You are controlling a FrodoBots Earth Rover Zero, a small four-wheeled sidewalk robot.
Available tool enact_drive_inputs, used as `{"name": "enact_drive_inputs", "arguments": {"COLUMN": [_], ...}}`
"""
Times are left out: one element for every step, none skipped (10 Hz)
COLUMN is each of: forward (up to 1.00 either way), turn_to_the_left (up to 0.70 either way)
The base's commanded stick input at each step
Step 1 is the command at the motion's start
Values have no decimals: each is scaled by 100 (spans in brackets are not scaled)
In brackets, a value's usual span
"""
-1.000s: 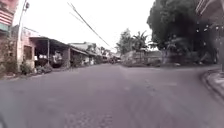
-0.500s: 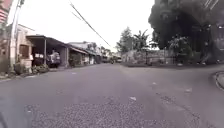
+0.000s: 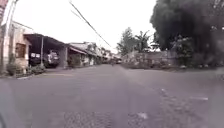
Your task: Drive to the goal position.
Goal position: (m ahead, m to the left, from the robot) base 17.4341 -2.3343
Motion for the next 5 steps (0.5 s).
{"name": "enact_drive_inputs", "arguments": {"forward": [100, 100, 100, 100, 100], "turn_to_the_left": [0, 0, 0, 0, 0]}}
